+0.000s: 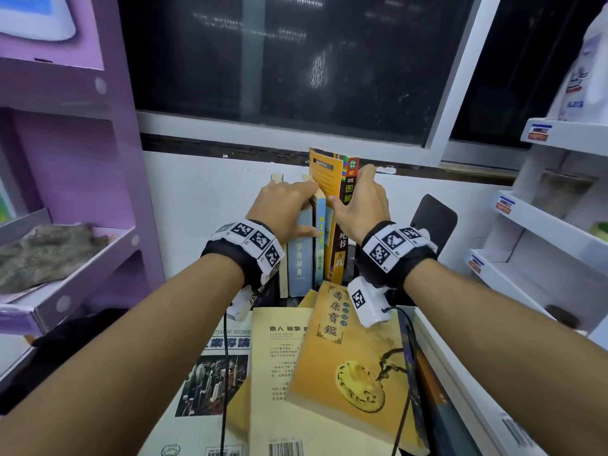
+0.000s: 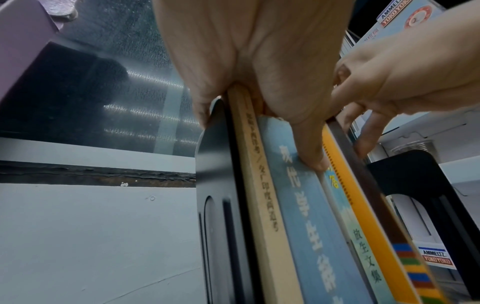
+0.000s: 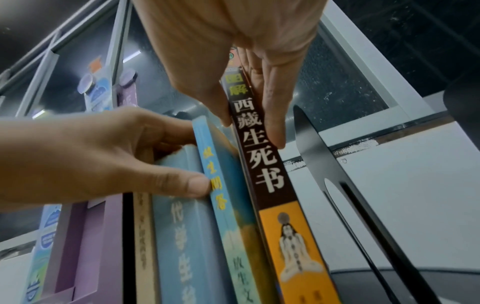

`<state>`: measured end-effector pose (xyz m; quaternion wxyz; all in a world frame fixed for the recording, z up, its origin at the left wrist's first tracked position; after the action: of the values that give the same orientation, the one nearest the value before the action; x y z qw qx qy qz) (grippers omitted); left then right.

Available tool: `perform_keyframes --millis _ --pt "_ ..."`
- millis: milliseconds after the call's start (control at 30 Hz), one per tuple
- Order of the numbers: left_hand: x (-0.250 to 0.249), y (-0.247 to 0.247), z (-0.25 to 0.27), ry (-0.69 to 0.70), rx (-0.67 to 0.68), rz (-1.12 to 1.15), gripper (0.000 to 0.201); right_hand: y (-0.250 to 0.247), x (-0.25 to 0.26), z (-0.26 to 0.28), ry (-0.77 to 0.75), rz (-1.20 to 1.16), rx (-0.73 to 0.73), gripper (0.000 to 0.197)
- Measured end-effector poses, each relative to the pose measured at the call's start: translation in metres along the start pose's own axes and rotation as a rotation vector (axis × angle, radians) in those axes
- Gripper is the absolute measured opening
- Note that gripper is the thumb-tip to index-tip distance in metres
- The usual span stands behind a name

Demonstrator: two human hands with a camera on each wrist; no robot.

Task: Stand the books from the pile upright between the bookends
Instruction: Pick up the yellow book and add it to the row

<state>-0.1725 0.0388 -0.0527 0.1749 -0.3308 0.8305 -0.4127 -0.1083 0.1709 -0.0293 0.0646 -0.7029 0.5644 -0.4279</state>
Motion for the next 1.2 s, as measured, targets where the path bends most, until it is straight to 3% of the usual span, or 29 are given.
perform_keyframes --millis 367,533,800,1200 --pt "0.0 0.001 0.0 0.009 -0.02 -0.025 0.056 0.024 -0.017 0.003 0.019 -0.029 0.077 0.045" --pt "0.002 0.002 -0.001 0.006 -0.02 -0.03 0.056 0.026 -0.019 0.008 -0.03 -0.033 0.231 0.048" --pt "0.005 0.0 0.0 -0.001 -0.012 -0.01 0.061 0.017 -0.014 0.016 -0.239 -0.055 0.491 0.103" --pt "0.0 -0.004 0.004 -0.006 -0.006 -0.025 0.063 0.014 -0.01 0.017 -0.28 -0.067 0.468 0.1"
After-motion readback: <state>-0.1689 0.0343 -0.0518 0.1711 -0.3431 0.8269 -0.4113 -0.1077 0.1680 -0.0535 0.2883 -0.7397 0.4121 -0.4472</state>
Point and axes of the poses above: each hand's wrist, its own z-axis away from the middle knuckle, its own y-axis out of the palm, x = y × z, the point moved 6 cm from there along -z, towards the middle knuckle, and after that the axes turned 4 degrees about -x, right-handed, at the moved point
